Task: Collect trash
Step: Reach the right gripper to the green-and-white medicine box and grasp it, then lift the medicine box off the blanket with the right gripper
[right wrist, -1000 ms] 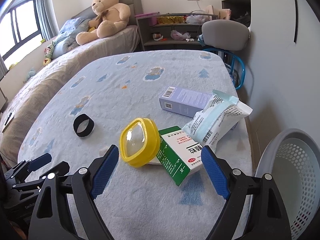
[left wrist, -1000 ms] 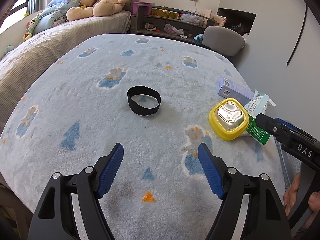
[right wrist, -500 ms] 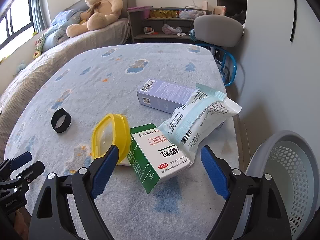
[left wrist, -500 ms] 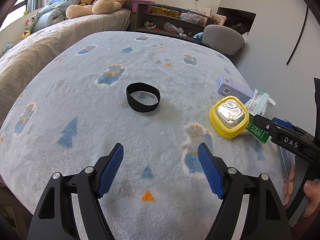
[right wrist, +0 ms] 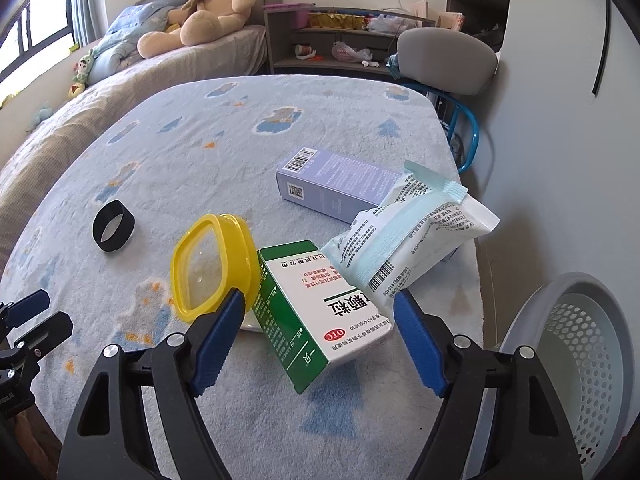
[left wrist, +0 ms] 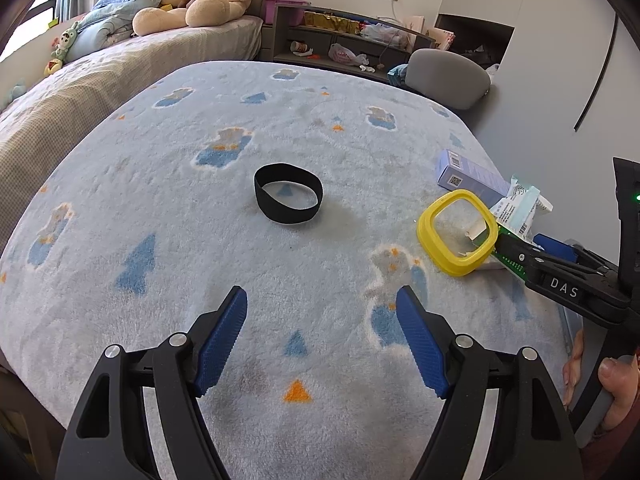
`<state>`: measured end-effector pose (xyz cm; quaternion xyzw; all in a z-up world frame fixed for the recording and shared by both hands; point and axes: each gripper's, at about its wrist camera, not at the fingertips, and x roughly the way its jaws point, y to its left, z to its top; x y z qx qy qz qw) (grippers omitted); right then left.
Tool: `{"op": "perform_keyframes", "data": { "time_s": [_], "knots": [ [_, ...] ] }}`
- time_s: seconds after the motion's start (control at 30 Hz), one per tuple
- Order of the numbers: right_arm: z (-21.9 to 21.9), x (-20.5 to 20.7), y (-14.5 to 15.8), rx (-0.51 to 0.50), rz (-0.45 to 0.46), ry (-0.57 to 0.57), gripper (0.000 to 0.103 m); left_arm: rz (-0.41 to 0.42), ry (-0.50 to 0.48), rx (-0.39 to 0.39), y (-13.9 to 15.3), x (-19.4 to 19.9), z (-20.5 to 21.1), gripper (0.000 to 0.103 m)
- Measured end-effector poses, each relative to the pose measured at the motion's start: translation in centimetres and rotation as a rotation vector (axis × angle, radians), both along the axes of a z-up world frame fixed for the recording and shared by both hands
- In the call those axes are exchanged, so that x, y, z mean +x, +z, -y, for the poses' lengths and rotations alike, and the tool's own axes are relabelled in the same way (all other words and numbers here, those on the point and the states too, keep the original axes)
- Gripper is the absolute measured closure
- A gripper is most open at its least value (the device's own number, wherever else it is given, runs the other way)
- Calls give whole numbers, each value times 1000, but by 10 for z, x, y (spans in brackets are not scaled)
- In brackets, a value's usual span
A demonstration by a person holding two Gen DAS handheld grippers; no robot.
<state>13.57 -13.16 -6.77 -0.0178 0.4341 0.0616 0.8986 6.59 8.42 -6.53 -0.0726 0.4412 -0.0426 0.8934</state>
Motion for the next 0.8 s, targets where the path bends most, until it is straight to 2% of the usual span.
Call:
{"op": "perform_keyframes", "data": {
  "time_s": [0.13, 0.2, 0.4, 0.8],
  "knots": [
    [-2, 1, -2, 5, -9, 13, 33, 1, 0, 1, 0, 0, 0, 29],
    [-3, 2, -4, 7, -19, 17, 43, 0, 1, 0, 0, 0, 0, 29],
    [-4, -2, -5, 36, -22, 21, 54, 1, 0, 0, -1, 0, 0, 29],
    [-25, -25, 3, 136, -23, 76, 57, 4, 0, -1, 0, 0, 1, 29]
  ]
}}
